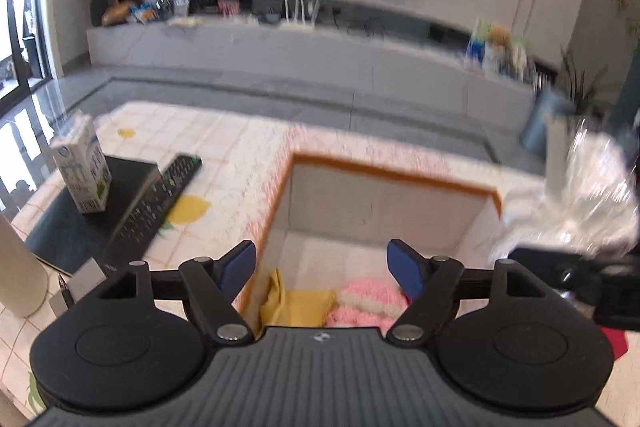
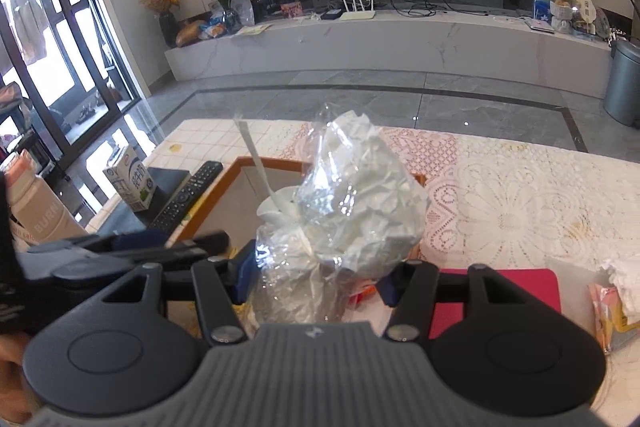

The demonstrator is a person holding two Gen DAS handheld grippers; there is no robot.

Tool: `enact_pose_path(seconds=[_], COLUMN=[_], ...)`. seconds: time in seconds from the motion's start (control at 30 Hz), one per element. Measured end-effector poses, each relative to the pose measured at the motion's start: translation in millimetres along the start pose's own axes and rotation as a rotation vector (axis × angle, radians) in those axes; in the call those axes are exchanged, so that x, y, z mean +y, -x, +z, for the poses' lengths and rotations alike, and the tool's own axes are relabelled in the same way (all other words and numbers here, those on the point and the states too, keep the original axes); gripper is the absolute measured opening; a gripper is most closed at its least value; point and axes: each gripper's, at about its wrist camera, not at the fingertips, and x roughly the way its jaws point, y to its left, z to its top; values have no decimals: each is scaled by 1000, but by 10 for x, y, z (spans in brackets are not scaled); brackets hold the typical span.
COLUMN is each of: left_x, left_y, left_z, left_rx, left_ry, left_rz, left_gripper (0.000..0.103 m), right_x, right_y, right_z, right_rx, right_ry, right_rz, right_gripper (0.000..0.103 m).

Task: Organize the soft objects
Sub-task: 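Open the left tool releasing the yellow cloth while the right releases the bag into the box, then move both empty tools back toward the white towel and snack packet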

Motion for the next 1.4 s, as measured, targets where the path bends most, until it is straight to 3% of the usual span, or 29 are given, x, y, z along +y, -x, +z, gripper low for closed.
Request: enact_pose_path(seconds=[0.13, 0.5, 0.73, 0.87, 1.07, 1.13, 1.27, 1.4], left_x=[125, 320, 178, 74, 149, 148, 149, 129], left_y=[56, -138, -166, -74, -83, -89, -77, -57], left_z=[49, 51, -18, -11, 38, 32, 37, 45], left_rx=[-17, 88, 80, 3, 34, 34, 34, 24], left_ry=[38, 113, -38, -110, -77, -87, -86, -80], left_rz=[-23, -52, 45, 138, 122, 138, 130, 137], left_gripper=[91, 94, 94, 94, 94, 94, 94, 94], right_x=[57, 248, 336, 314, 332, 356, 407, 421], right_y=[-152, -838, -1095, -1101, -1005, -986, -964, -857], right_z=[21, -81, -117, -99, -62, -62, -74, -60], right_rx=[53, 260, 341, 344, 328, 327, 325, 265], right_ry=[25, 162, 251, 242, 218, 228, 263, 260], right_rz=[-15, -179, -273, -273, -258, -258, -268, -247], right_gripper=[57, 57, 58, 59, 70, 85, 87, 98])
